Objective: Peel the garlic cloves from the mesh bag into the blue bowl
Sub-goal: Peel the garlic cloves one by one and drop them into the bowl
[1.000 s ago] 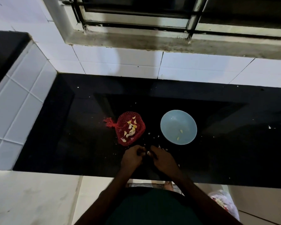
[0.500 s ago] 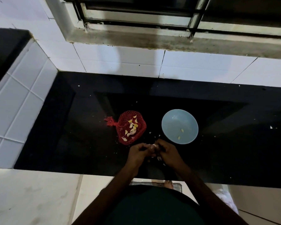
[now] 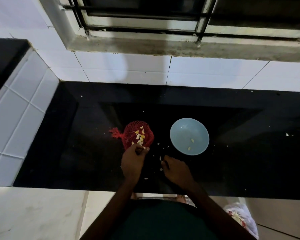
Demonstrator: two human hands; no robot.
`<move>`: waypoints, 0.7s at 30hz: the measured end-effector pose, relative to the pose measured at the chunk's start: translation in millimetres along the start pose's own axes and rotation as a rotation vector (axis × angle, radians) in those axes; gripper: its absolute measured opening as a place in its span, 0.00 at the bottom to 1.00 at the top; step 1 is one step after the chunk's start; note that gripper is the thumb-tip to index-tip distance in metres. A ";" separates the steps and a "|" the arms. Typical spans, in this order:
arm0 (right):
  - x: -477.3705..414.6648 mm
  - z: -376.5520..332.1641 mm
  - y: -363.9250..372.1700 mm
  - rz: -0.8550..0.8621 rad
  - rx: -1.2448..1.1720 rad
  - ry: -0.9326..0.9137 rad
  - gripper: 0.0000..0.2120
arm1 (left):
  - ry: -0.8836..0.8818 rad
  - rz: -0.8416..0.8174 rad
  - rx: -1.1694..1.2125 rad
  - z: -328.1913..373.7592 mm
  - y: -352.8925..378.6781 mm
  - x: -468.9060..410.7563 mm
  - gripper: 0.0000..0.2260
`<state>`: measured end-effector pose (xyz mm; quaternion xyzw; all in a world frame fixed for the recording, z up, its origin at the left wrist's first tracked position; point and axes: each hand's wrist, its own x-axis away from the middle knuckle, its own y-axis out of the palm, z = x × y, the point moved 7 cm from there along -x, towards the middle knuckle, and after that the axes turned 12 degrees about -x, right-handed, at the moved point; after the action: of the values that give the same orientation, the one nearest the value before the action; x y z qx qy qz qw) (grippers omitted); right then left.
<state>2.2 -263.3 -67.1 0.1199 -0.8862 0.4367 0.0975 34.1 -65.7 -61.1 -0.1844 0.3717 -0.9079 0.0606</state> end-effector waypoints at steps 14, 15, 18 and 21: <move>0.8 1.8 -0.4 0.023 0.189 -0.079 0.09 | 0.074 -0.017 -0.130 -0.8 -1.9 15.2 0.09; 0.8 1.1 0.6 0.020 0.211 -0.087 0.09 | 0.097 -0.054 -0.169 -0.8 2.0 17.0 0.09; 2.0 -4.7 1.6 0.016 0.294 -0.107 0.10 | 0.164 -0.209 -0.274 -2.3 21.5 21.6 0.09; 2.4 -7.9 4.2 0.006 0.346 -0.097 0.13 | 0.195 -0.283 -0.362 -1.3 34.1 24.8 0.09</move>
<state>-0.7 -254.8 -64.8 0.1533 -0.8018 0.5767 0.0313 9.7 -95.4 -78.5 -0.1539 0.5029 -0.8394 -0.1373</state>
